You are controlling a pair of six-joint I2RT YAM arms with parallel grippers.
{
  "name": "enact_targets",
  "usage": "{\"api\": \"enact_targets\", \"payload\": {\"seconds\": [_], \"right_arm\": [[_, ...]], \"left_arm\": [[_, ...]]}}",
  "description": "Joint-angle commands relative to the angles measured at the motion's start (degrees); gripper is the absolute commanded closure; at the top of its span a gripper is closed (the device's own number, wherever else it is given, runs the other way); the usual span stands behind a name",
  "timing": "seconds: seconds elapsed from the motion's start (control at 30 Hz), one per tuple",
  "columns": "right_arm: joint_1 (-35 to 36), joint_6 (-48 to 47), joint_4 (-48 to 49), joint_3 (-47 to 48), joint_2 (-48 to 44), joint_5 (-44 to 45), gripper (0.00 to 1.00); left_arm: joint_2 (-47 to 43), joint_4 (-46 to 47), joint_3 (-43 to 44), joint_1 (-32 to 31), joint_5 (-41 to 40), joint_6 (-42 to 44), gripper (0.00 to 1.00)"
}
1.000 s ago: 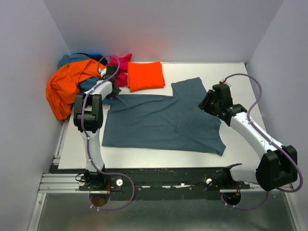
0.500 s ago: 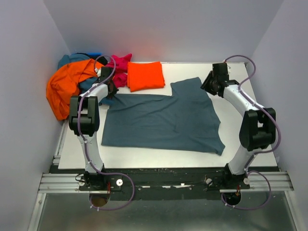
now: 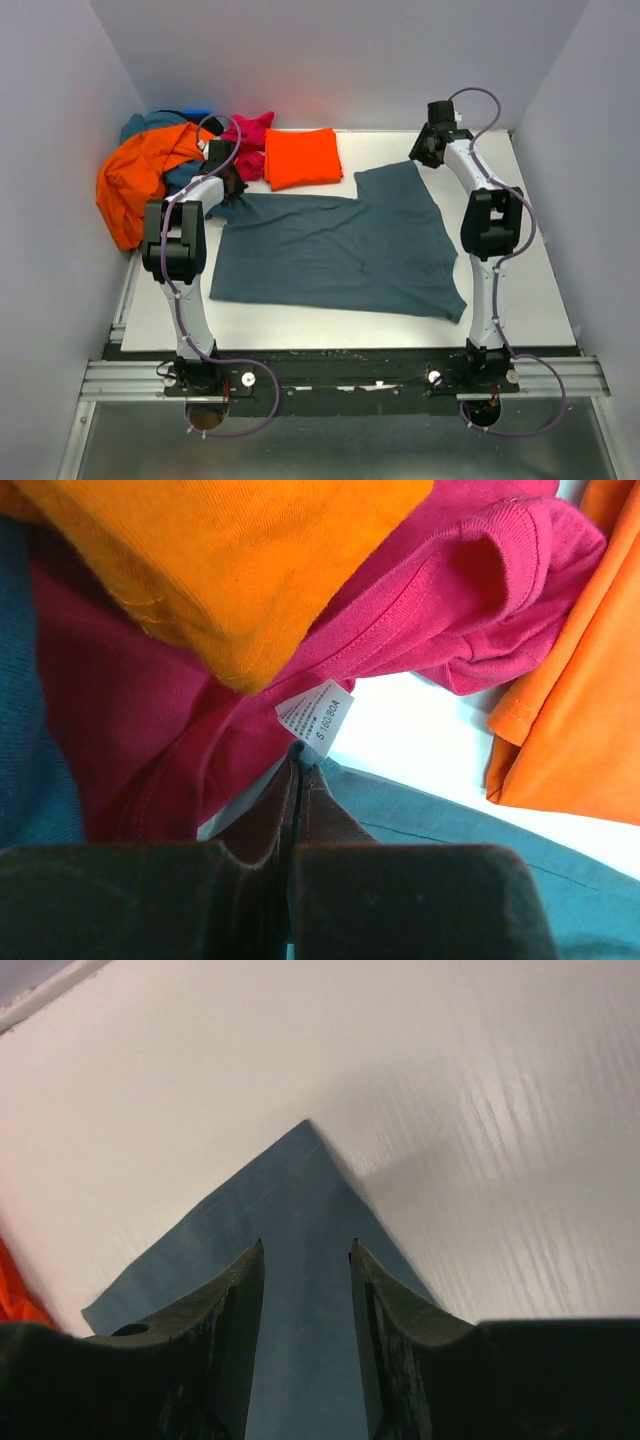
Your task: Fold and stack the t-shirts
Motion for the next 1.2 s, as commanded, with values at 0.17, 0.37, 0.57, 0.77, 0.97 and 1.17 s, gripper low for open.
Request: {"api": "enact_targets", "payload": {"seconds": [0.17, 0.37, 0.57, 0.77, 0.97, 1.17], "right_arm": [[-1.82, 1.85, -10.54, 12.78, 9.79, -5.02, 0.46], [-2.44, 6.24, -12.85, 16.15, 12.61, -2.65, 0.43], [-2.7, 8.53, -11.08, 14.47, 12.7, -4.24, 0.31], [-2.96, 11.25, -11.95, 15.51, 14.71, -6.96, 0.35], [-3.05, 13.81, -11.43, 10.78, 12.35, -5.47, 0.44], [-2.79, 13.28, -15.02, 13.92, 14.09, -3.01, 0.49]], "left_arm": [[-1.1, 0.83, 0.47, 0.46, 1.2, 1.06, 1.0], [-1.54, 0.57, 0.65, 0.46, 1.56, 1.32, 1.0], [-1.81, 0.21, 0.74, 0.55, 1.91, 1.41, 1.0], [-1.81, -0.13, 0.73, 0.55, 2.87, 1.32, 1.0], [-1.98, -0.05, 0.74, 0.64, 4.72, 1.14, 1.0], [-2.42, -0.05, 0.82, 0.9, 5.86, 1.06, 1.0]]}}
